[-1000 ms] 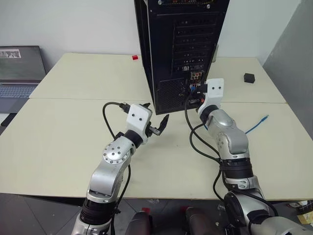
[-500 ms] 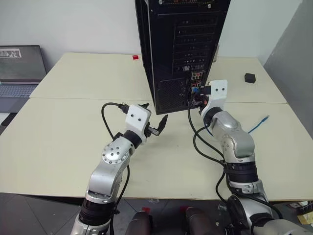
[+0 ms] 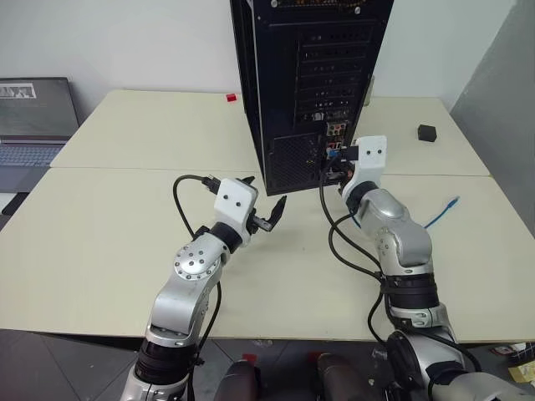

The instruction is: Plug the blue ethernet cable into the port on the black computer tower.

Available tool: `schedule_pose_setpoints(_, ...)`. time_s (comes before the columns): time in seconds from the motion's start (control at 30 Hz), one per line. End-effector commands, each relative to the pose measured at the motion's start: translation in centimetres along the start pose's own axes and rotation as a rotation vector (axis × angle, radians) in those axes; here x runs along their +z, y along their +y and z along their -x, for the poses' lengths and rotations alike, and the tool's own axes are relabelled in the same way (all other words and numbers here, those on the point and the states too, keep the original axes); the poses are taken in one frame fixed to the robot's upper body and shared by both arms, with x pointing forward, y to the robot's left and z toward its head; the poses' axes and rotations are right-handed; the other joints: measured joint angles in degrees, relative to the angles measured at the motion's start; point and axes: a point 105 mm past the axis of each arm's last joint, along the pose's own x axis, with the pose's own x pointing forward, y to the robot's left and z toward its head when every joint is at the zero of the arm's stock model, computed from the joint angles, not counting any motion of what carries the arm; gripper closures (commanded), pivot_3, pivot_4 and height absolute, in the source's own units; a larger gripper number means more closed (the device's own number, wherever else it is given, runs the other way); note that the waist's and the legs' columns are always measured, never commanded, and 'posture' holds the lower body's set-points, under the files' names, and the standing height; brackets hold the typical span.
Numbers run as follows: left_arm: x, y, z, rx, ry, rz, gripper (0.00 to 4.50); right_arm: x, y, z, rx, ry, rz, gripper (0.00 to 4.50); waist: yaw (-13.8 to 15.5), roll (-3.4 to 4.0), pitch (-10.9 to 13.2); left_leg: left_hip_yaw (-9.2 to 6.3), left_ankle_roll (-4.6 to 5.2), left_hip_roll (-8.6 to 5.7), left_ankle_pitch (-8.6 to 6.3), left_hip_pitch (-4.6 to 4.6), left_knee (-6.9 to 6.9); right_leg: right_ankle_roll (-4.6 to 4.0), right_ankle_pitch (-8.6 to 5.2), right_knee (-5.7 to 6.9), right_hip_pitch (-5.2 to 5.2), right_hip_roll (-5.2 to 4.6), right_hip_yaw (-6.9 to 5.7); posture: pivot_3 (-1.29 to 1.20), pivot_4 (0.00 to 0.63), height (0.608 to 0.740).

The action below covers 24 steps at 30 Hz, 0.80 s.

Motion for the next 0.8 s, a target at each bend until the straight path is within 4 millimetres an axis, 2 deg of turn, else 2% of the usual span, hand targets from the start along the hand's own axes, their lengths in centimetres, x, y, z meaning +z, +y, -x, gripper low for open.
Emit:
schedule_pose_setpoints(0.03, 1.35, 0.18, 0.17, 0.004, -0.053, -0.024, 0.27, 1.93, 0.09, -0.12, -0.002, -0.076, 0.007, 4.5, 0.0, 0.0, 0.0, 0.0, 0.0, 0.0, 0.0, 0.0, 0.0, 0.0, 0.0, 0.0, 0.0, 0.0, 0.0, 0.0, 0.15, 0.74)
schedule_pose_setpoints(0.8, 1.31, 0.2, 0.22, 0.004, -0.052, -0.024, 0.27, 2.07, -0.53, -0.25, -0.026, -0.081, 0.008, 4.5, 0.0, 0.0, 0.0, 0.0, 0.0, 0.0, 0.0, 0.0, 0.0, 0.0, 0.0, 0.0, 0.0, 0.0, 0.01, 0.0, 0.15, 0.74)
